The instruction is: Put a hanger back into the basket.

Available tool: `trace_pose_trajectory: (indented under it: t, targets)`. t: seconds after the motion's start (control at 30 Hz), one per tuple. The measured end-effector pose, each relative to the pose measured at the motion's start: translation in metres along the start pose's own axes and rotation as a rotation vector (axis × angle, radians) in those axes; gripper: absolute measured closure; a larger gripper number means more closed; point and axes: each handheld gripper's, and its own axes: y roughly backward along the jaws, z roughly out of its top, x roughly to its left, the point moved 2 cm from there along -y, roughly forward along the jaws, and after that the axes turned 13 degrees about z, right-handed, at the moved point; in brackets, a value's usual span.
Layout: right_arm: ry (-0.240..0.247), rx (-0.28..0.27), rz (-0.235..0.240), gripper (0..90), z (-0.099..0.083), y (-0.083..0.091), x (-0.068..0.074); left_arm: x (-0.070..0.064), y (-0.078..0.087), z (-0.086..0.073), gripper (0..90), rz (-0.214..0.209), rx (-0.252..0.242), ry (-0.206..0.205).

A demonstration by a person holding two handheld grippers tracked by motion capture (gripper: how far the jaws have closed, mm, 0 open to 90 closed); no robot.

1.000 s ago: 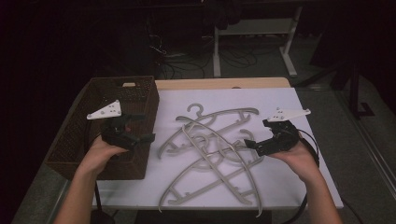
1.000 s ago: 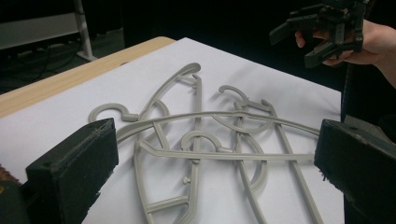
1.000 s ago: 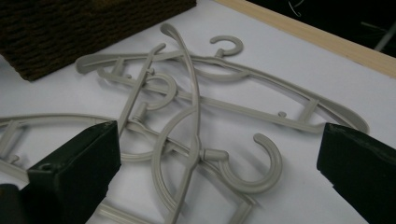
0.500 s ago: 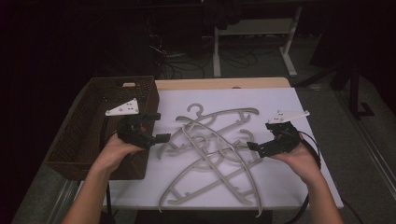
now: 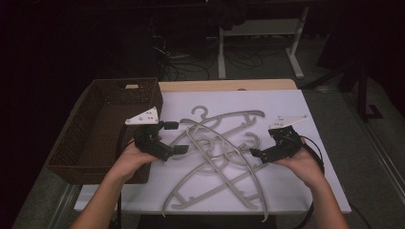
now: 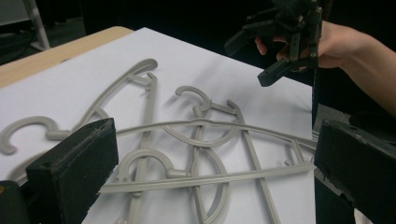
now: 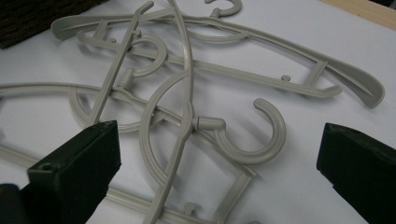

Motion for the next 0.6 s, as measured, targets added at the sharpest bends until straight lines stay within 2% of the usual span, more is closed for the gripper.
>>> trace_pose_trajectory:
  t: [0.3,0.47,0.6]
  targets:
    - [-0.006,0.031,0.005,0.0,-0.005,-0.008,0.001,-0.012,-0.019,-0.010,0.0,-0.014,0.025,-0.008]
    - [-0.005,0.051,0.008,0.0,-0.006,-0.012,0.002,-0.012,-0.027,-0.017,0.0,-0.023,0.032,0.000]
    - [-0.005,0.064,0.018,2.2,-0.008,-0.016,0.004,-0.013,-0.032,-0.026,0.0,-0.017,0.036,-0.009]
